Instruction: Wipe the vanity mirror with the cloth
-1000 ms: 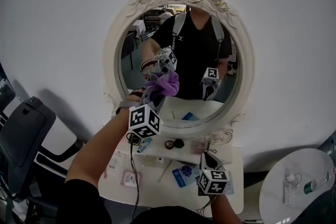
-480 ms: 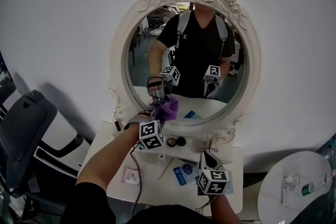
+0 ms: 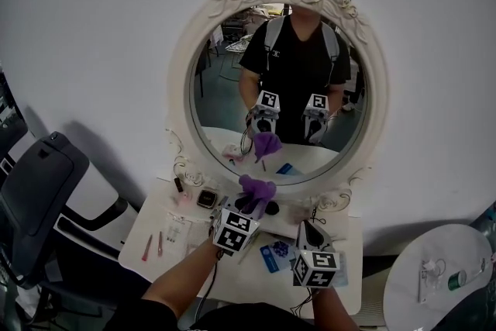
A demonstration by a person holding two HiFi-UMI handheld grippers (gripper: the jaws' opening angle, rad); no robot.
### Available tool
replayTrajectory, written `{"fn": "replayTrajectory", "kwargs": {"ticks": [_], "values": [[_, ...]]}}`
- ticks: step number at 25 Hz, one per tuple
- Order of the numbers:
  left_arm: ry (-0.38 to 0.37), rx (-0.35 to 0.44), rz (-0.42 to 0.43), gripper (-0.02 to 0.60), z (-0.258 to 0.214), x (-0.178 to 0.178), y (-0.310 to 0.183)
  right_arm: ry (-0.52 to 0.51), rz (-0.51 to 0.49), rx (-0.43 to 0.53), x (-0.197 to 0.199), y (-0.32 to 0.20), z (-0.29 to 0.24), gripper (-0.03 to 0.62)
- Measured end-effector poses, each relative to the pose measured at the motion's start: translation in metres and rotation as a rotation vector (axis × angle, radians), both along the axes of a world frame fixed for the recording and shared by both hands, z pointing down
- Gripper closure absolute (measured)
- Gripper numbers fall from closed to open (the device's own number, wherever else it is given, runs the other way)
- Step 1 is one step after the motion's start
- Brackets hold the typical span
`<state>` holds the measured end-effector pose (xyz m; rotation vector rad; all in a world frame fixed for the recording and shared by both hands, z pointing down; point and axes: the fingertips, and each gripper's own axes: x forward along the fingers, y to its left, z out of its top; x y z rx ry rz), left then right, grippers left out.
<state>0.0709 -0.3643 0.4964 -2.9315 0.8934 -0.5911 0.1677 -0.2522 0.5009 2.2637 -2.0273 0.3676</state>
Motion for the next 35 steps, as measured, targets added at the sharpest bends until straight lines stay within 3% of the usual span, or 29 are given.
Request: {"fn": "replayTrajectory", "kwargs": {"ticks": [4, 8, 14, 22, 35], "values": [[0.089, 0.015, -0.129, 0.512, -0.020, -0.008, 0.022, -0.014, -0.011, 0.080, -0.008, -0.004, -0.019, 0.585], [0.189, -0.039, -0.194, 0.511, -0.031, -0.018, 0.030, 0.039, -0.027, 0.126, -0.016, -0.007, -0.035, 0.585], [0.170, -0.020, -0.193, 0.511, -0.032, -0.022, 0.038, 0.052, -0.070, 0.113, -0.025, -0.008, -0.032, 0.586], [0.146, -0.016, -0.173, 0.511, -0.024, -0.016, 0.043, 0.040, -0.055, 0.070, -0.021, -0.012, -0.023, 0.585], [0.152, -0.001, -0.183, 0.511, -0.024, -0.013, 0.045, 0.031, -0.087, 0.066, -0.024, -0.017, -0.020, 0.585]]}}
